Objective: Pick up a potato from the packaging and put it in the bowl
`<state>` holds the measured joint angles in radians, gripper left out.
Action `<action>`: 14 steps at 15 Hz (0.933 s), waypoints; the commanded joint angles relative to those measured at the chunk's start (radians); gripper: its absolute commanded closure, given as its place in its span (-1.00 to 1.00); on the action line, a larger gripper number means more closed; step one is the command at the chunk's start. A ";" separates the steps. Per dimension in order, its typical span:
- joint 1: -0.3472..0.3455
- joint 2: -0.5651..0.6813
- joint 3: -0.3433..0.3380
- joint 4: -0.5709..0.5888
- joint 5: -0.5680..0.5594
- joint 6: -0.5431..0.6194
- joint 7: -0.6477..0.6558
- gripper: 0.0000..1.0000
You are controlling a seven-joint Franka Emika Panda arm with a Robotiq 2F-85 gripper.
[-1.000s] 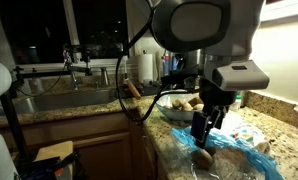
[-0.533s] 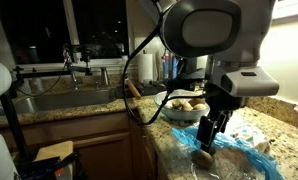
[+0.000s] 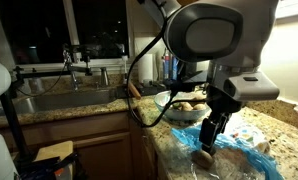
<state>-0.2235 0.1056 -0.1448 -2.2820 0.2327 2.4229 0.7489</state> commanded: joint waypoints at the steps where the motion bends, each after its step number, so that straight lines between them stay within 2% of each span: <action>1: 0.021 0.030 -0.024 0.028 -0.003 -0.026 0.009 -1.00; 9: 0.030 0.161 -0.018 0.123 0.025 -0.082 -0.023 -1.00; 14: 0.027 0.199 -0.015 0.177 0.047 -0.145 -0.046 -1.00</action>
<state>-0.2037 0.2916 -0.1463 -2.1436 0.2445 2.3419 0.7387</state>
